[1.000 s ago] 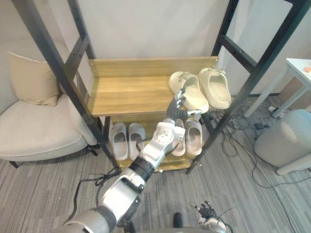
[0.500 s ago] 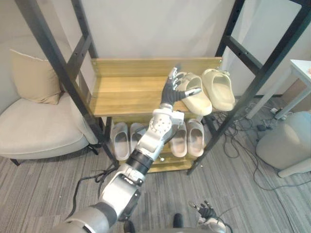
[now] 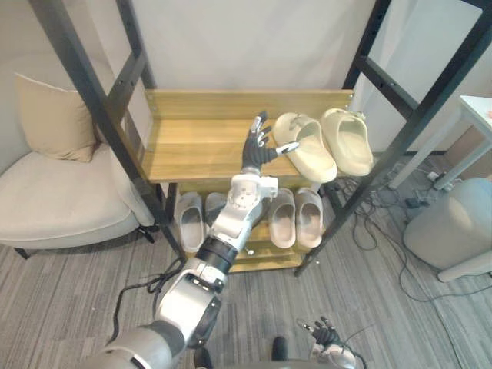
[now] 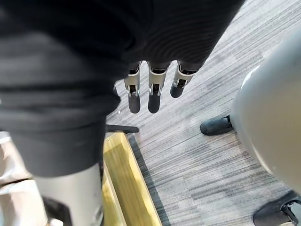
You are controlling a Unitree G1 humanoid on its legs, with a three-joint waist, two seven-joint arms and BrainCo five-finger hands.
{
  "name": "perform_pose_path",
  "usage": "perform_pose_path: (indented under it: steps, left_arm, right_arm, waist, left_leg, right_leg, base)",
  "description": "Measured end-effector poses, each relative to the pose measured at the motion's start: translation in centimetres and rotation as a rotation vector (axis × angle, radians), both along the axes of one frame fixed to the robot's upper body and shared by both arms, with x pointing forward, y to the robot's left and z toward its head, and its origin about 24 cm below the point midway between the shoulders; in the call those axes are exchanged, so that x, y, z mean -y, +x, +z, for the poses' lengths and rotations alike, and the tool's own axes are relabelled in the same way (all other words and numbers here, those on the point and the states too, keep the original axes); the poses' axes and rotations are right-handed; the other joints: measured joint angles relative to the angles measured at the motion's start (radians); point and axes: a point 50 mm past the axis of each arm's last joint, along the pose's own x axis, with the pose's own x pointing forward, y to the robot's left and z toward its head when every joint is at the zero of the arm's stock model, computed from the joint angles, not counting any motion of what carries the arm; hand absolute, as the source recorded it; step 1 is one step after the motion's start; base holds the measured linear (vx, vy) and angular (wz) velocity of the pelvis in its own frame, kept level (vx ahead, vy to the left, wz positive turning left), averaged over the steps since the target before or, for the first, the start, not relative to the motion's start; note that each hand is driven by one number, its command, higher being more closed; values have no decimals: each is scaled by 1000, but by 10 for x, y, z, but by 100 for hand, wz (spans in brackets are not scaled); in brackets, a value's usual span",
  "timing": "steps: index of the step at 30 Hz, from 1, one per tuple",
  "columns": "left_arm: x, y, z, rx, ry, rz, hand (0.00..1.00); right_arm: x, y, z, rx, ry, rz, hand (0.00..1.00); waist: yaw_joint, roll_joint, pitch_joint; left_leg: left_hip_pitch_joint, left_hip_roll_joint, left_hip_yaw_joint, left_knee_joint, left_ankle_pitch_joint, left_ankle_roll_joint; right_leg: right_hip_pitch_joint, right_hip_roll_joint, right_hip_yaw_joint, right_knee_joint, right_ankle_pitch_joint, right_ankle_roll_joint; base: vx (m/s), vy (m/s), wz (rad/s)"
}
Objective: Organize the slippers on the shoe rack
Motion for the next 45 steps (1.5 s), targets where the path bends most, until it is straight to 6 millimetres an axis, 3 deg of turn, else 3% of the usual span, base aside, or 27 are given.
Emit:
perform_pose_path:
  steps: [6,16,23,34,45]
  left_arm:
    - [5,5,9,16,20,-15,0]
    - [7,6,3,-13,40,-18,0]
    - [17,8,24,52,56,-50,0]
    - [24,13,40,83,68,-62,0]
    - [16,18,52,99,9,-7,0]
  right_arm:
    - [0,1,0,3,0,-1,0]
    - [1,4,2,13,-2,-2,0]
    - [2,17,8,61,-9,-7,0]
    - [2,26,11,84,-10,-3,0]
    - [3,35,14,106,-18,-7,0]
  waist:
    - [-6,0,0]
    - [-11,3,4]
    - [-22,-6,30]
    - [-39,-10,36]
    - [-53,-10,54]
  left_leg:
    - [-18,0,5,0,4,3]
    - [-30,0,20,0,-12,3]
    - [-31,0,52,0,-10,3]
    - [-33,-5,74,0,-6,6]
    - [-37,-12,109,0,-13,7]
  right_leg:
    - [-21,1,7,1,1,0]
    - [-52,2,31,18,0,0]
    - [-73,2,44,32,-2,-1]
    - [-90,0,67,33,-1,-1]
    - [-116,0,104,36,4,5]
  base:
    - [0,3,-2]
    - [-24,6,-5]
    - [-43,4,-7]
    - [-2,13,-6]
    - [-9,15,-8]
